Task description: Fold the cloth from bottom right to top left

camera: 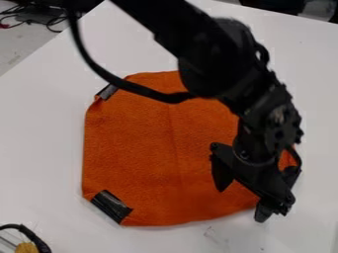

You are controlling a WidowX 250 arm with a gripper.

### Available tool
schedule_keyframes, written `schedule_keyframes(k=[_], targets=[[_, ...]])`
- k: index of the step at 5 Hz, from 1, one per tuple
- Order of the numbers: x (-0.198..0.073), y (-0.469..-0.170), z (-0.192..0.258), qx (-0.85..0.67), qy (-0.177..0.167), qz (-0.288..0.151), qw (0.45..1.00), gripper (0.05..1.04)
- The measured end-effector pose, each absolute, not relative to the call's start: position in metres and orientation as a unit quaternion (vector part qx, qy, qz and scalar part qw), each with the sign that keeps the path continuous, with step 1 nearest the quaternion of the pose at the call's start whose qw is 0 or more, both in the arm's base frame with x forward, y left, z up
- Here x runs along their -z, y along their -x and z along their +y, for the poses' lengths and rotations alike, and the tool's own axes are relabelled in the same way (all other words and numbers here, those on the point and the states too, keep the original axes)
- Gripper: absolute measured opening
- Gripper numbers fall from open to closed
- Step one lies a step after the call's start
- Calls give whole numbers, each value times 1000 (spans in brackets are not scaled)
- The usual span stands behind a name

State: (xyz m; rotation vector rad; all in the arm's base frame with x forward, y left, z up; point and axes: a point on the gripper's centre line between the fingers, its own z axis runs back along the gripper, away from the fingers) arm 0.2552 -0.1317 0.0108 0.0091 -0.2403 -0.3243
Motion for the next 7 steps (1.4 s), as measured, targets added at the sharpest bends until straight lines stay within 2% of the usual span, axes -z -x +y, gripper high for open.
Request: schedule_keyframes(k=[1,2,4,5,6,7], targets=[[-6,-260,-133,151,-2,-135,979,945],[-2,-267,-139,146,1,-134,980,804],[0,-266,-138,152,-6,-118,981,272],[-1,-264,-135,157,-15,-98,983,107],[-5,-263,-122,160,-18,-74,984,58],[-35,-275,-98,122,2,-93,988,55]])
